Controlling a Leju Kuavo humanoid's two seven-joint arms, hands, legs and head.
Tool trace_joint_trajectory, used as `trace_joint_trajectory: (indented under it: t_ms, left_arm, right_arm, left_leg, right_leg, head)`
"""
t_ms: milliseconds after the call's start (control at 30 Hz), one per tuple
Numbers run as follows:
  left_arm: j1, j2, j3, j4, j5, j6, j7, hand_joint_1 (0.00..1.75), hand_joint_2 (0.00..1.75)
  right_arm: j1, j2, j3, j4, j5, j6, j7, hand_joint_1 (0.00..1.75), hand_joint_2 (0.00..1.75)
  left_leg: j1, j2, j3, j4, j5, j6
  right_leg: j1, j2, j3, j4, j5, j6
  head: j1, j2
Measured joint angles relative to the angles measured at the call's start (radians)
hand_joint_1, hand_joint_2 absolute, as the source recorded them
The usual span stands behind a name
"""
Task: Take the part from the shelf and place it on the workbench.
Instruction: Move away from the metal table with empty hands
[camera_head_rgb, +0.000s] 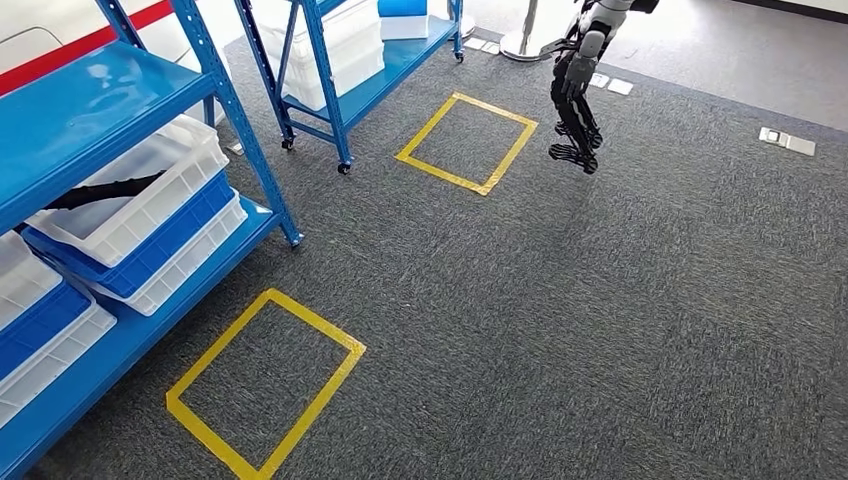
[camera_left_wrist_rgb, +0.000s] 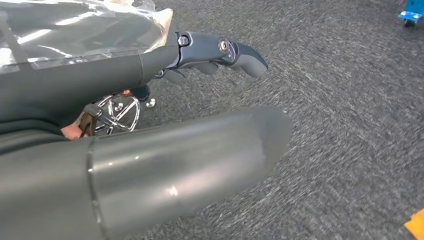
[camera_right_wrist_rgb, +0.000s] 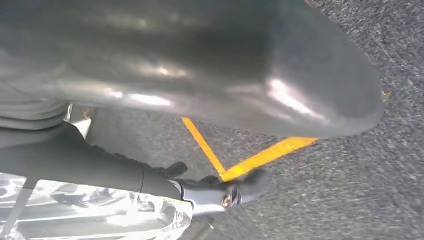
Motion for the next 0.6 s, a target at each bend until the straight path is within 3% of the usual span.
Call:
trace_joint_trajectory:
  t_ms: [33,100,167,200,267,333,400,467,500,533,600]
  left_arm:
    - [0.000,0.000,0.000,0.000,-0.001,0.000,0.000,0.00,0.00]
    - [-0.003,0.000,0.001,0.000,-0.001,0.000,0.000,0.00,0.00]
    - [-0.004,0.000,0.001,0.000,-0.002,0.000,0.000,0.00,0.00]
    - [-0.003,0.000,0.002,0.000,-0.003,0.000,0.000,0.00,0.00]
    - [-0.002,0.000,0.006,0.000,-0.005,0.000,0.000,0.00,0.00]
    - [-0.004,0.001,0.011,-0.001,-0.011,0.000,0.000,0.00,0.00]
    - [-0.010,0.001,0.015,-0.002,-0.016,0.000,0.000,0.00,0.00]
    - [-0.012,0.001,0.020,-0.002,-0.019,0.000,0.001,0.00,0.00]
    - [-0.012,0.001,0.022,-0.002,-0.021,0.000,0.002,0.00,0.00]
    - [-0.012,0.001,0.024,-0.002,-0.022,0.000,0.003,0.00,0.00]
    - [-0.015,0.000,0.026,-0.002,-0.025,0.000,0.004,0.00,0.00]
  right_arm:
    - [0.000,0.000,-0.001,0.000,0.001,0.000,0.000,0.00,0.00]
    - [0.001,0.001,-0.002,0.000,0.002,0.000,0.000,0.00,0.00]
    - [0.004,0.000,-0.002,0.000,0.003,-0.001,0.000,0.00,0.00]
    - [0.005,0.000,-0.002,0.000,0.004,-0.001,0.000,0.00,0.00]
    - [0.004,0.000,-0.003,0.000,0.006,-0.001,0.000,0.00,0.00]
    - [0.001,0.001,-0.003,0.000,0.008,-0.001,0.001,0.00,0.00]
    - [0.000,0.003,-0.003,0.000,0.011,-0.001,0.003,0.00,0.00]
    - [-0.003,0.005,-0.003,0.000,0.014,-0.001,0.007,0.00,0.00]
    - [-0.004,0.006,-0.003,0.000,0.014,-0.001,0.008,0.00,0.00]
    - [-0.006,0.006,-0.003,-0.001,0.015,-0.001,0.009,0.00,0.00]
    - [-0.006,0.004,-0.004,-0.001,0.016,-0.001,0.010,0.00,0.00]
  left_leg:
    - [0.001,0.021,-0.012,0.025,-0.016,-0.004]
    - [0.000,0.072,-0.066,0.134,-0.075,-0.011]
    - [0.000,0.090,-0.133,0.261,-0.124,-0.013]
    - [0.000,0.092,-0.148,0.287,-0.125,-0.012]
    - [-0.002,0.098,-0.116,0.219,-0.072,-0.001]
    - [-0.012,0.136,-0.043,0.078,-0.014,0.017]
    - [-0.024,0.164,-0.009,0.008,0.000,0.027]
    - [-0.028,0.146,-0.007,-0.003,0.001,0.030]
    - [-0.025,0.135,-0.001,-0.013,0.006,0.032]
    - [-0.022,0.124,0.006,-0.024,0.014,0.036]
    - [-0.013,0.103,0.014,-0.040,0.025,0.041]
  right_leg:
    - [0.000,-0.008,0.000,-0.001,0.001,-0.006]
    - [0.004,-0.026,-0.001,-0.002,0.000,-0.015]
    - [0.009,-0.048,-0.003,-0.001,-0.003,-0.020]
    - [0.011,-0.060,-0.003,-0.001,-0.004,-0.022]
    - [0.015,-0.080,0.001,-0.001,-0.007,-0.026]
    - [0.021,-0.098,0.007,-0.002,-0.011,-0.027]
    - [0.024,-0.116,0.010,-0.003,-0.016,-0.024]
    - [0.026,-0.134,0.016,-0.008,-0.018,-0.016]
    - [0.026,-0.131,0.018,-0.006,-0.021,-0.012]
    - [0.027,-0.112,0.014,0.009,-0.030,-0.010]
    - [0.024,-0.055,-0.029,0.103,-0.076,-0.014]
  head:
    - [-0.002,0.000]
    - [-0.005,0.000]
    - [-0.007,0.000]
    - [-0.007,0.000]
    - [-0.008,0.000]
    - [-0.008,0.000]
    - [-0.008,0.000]
    - [-0.009,0.000]
    - [-0.009,0.000]
    - [-0.010,0.000]
    - [-0.008,0.000]
